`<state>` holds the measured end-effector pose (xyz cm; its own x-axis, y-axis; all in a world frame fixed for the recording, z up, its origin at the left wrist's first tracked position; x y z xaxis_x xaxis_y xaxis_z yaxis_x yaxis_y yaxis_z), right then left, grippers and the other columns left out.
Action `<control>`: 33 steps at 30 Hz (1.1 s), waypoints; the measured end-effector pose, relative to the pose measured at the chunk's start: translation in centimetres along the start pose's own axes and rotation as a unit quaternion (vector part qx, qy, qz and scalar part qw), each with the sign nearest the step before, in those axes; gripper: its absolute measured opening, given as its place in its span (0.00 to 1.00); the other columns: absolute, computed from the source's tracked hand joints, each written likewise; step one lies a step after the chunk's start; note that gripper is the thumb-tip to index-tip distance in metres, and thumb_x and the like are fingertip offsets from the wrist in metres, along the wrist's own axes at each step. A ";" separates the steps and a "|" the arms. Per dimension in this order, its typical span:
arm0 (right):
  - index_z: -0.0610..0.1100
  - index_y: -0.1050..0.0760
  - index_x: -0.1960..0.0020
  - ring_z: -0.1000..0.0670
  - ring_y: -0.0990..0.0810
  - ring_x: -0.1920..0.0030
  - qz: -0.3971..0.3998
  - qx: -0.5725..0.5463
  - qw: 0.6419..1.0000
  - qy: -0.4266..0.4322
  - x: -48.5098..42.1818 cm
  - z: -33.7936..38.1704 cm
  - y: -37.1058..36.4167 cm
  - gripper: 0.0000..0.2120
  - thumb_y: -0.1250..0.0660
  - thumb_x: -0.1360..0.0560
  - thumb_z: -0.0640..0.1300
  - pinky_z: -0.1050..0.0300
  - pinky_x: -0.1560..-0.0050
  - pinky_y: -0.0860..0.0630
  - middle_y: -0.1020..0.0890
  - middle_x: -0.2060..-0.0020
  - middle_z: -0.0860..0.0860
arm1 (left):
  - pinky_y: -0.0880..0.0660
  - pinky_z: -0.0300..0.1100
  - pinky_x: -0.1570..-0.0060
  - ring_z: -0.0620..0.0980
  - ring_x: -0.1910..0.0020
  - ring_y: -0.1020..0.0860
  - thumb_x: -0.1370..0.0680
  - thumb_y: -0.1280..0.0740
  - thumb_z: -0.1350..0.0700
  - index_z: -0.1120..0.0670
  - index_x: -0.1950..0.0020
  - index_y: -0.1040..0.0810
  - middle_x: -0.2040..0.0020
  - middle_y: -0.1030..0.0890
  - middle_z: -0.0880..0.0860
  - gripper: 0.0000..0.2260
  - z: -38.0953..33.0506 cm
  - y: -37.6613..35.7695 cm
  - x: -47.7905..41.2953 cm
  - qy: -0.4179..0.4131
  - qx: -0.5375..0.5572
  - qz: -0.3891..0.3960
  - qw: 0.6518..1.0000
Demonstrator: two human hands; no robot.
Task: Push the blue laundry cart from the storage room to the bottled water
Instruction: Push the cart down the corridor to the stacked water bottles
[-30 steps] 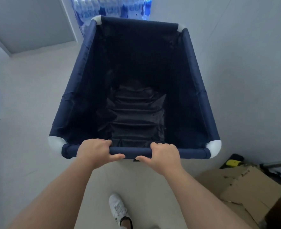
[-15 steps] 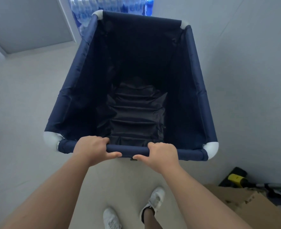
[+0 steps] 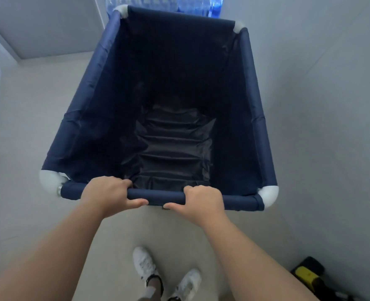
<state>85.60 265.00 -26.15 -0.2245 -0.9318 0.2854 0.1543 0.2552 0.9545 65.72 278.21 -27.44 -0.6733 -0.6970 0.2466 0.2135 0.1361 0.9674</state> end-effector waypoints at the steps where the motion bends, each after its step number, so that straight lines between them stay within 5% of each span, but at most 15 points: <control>1: 0.51 0.33 0.59 0.49 0.26 0.68 0.009 0.008 1.000 0.009 -0.5 -0.3 0.2 0.34 0.52 0.34 0.82 0.52 0.68 0.37 0.28 0.70 0.56 | 0.36 0.44 0.69 0.44 0.68 0.29 0.37 0.58 0.17 0.42 0.62 0.34 0.70 0.29 0.42 0.32 -0.2 0.1 -0.3 0.002 0.000 0.001 1.000; 6: 0.50 0.26 0.50 0.48 0.25 0.62 0.075 0.039 0.996 0.030 -4.3 -2.0 1.7 0.15 0.37 0.25 0.62 0.53 0.64 0.31 0.25 0.64 0.54 | 0.35 0.43 0.70 0.44 0.69 0.28 0.36 0.61 0.17 0.43 0.61 0.32 0.70 0.28 0.43 0.34 0.0 0.9 -3.0 0.007 0.009 -0.008 1.000; 10: 0.51 0.23 0.48 0.48 0.25 0.62 0.106 0.058 0.992 0.028 -7.0 -2.3 2.9 0.07 0.35 0.25 0.50 0.54 0.64 0.30 0.23 0.62 0.53 | 0.36 0.43 0.70 0.44 0.70 0.27 0.37 0.62 0.16 0.44 0.60 0.30 0.69 0.26 0.43 0.37 0.7 1.3 -5.1 0.012 0.019 -0.014 1.000; 22: 0.50 0.23 0.48 0.45 0.22 0.61 0.092 0.012 0.993 0.074 -5.7 -1.0 2.1 0.08 0.36 0.25 0.51 0.52 0.63 0.30 0.19 0.60 0.51 | 0.36 0.45 0.69 0.46 0.63 0.22 0.39 0.61 0.16 0.44 0.57 0.28 0.66 0.27 0.43 0.38 1.5 1.2 -4.8 0.000 -0.024 0.009 1.000; 33: 0.47 0.24 0.53 0.46 0.26 0.67 0.081 -0.001 0.992 0.098 0.3 1.2 -0.4 0.08 0.36 0.24 0.52 0.53 0.66 0.33 0.29 0.70 0.52 | 0.37 0.43 0.68 0.42 0.62 0.22 0.39 0.57 0.15 0.43 0.59 0.29 0.65 0.24 0.42 0.36 0.5 -0.9 1.5 -0.005 -0.023 0.000 1.000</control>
<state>84.36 264.96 -26.35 -0.0062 -0.9111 0.4121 0.1746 0.4048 0.8976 64.18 277.43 -27.91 -0.6807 -0.6893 0.2482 0.2455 0.1046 0.9638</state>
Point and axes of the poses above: each hand's wrist, its own x-axis away from the middle knuckle, its own y-axis out of the back of the hand, z = x × y, the point moved 7 cm from there along -x, towards the middle knuckle
